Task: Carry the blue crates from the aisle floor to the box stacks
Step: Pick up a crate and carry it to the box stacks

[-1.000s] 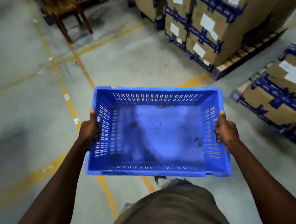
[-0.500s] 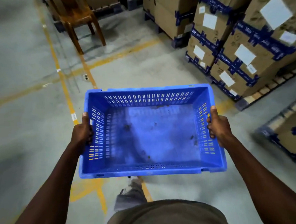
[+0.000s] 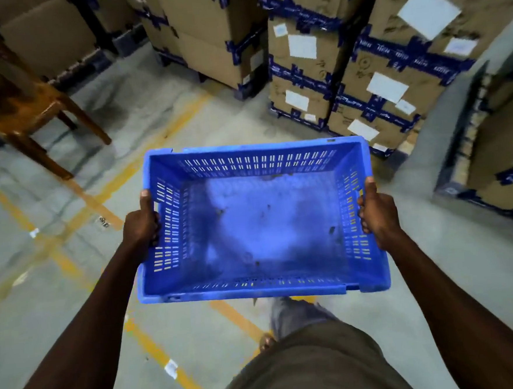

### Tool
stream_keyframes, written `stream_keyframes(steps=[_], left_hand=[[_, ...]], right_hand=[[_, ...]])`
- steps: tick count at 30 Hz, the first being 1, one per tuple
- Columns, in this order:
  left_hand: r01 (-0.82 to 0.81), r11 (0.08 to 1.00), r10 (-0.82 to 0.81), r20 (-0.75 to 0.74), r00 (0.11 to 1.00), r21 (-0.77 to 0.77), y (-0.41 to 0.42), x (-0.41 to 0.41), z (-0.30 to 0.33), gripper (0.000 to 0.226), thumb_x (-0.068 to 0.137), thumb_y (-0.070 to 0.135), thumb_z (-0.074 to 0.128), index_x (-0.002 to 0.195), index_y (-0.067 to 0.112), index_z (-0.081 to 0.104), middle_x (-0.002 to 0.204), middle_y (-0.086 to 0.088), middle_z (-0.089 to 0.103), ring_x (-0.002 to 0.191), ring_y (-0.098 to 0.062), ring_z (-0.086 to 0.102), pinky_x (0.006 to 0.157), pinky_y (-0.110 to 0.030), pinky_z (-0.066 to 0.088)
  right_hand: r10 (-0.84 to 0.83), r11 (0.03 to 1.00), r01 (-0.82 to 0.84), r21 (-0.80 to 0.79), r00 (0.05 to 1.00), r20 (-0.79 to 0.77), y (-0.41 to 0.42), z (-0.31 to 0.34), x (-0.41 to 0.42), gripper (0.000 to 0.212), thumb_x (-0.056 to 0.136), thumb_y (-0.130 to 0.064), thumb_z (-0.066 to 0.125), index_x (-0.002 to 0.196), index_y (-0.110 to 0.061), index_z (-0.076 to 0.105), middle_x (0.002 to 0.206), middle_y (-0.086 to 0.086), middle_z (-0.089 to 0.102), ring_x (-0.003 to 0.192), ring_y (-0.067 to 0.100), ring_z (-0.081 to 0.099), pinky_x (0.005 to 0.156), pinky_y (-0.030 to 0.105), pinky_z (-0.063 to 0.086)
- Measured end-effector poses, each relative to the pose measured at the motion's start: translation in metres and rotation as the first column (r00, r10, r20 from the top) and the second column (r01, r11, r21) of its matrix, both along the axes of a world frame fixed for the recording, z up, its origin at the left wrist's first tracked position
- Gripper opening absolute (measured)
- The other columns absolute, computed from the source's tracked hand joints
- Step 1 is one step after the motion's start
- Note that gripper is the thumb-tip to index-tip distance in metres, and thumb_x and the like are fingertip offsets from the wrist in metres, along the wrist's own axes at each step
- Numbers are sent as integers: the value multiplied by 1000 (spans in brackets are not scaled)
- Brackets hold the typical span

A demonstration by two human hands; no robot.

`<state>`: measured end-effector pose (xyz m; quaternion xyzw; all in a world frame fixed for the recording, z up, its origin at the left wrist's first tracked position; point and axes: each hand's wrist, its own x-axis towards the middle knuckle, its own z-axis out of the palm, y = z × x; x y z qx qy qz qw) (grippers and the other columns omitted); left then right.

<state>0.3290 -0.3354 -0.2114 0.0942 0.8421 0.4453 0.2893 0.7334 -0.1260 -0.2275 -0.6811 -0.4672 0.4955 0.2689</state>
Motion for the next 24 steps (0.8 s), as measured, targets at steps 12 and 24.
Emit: stream_keyframes(steps=[12, 24], left_hand=[[282, 958, -278, 79, 957, -50, 206, -152, -31, 70, 84, 82, 40, 66, 15, 45, 46, 0, 38, 36, -16, 31, 45, -22, 29], [511, 848, -482, 199, 853, -137, 383, -225, -136, 69, 84, 81, 41, 66, 15, 45, 44, 1, 38, 35, -16, 33, 42, -23, 29]], right_hand=[[-275, 958, 276, -78, 961, 25, 85, -49, -102, 65, 91, -77, 39, 70, -17, 54, 52, 5, 48, 35, 17, 39, 45, 28, 34], [-437, 869, 462, -178, 885, 159, 165, -125, -167, 65, 95, -73, 37, 68, -16, 54, 55, 6, 51, 40, 22, 45, 45, 27, 38]])
